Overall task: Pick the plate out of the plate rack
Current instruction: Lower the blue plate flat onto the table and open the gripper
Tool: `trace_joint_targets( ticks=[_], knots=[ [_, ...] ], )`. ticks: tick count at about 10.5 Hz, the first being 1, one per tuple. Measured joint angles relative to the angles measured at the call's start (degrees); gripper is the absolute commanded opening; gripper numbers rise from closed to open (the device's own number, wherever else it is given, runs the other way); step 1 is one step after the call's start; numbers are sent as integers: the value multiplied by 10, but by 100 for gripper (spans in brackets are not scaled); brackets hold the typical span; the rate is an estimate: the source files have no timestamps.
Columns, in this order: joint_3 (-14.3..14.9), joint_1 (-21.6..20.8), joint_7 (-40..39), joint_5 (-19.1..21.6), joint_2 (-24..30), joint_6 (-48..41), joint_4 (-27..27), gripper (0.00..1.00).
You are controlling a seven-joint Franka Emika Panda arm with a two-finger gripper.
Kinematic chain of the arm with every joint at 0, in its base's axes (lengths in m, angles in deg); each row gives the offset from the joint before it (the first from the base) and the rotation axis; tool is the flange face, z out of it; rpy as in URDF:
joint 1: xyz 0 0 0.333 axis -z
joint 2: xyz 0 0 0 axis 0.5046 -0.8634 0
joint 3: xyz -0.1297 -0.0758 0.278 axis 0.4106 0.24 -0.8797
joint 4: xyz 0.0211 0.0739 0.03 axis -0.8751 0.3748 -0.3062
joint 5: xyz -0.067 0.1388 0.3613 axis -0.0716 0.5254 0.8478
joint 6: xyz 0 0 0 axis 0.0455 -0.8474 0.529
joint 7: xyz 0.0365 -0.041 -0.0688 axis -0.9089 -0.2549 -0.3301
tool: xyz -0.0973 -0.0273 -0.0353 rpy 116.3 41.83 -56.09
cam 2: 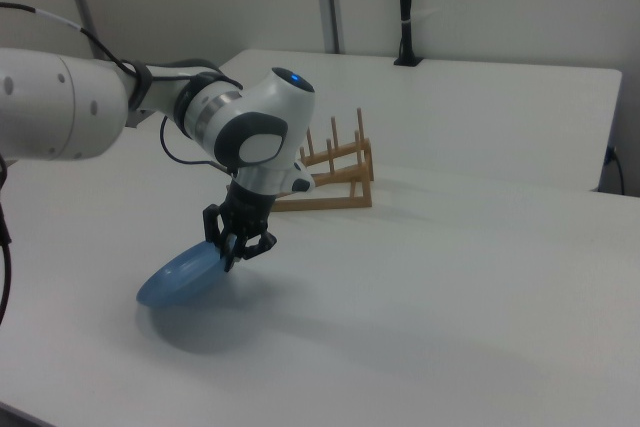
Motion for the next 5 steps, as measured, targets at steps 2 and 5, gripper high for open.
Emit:
trace_joint_targets(
  ticks=[2, 5],
  knots=[
    [0, -6, -1, 0, -15, 1, 2, 83],
    [0, -6, -1, 0, -19, 1, 0, 100]
  ],
)
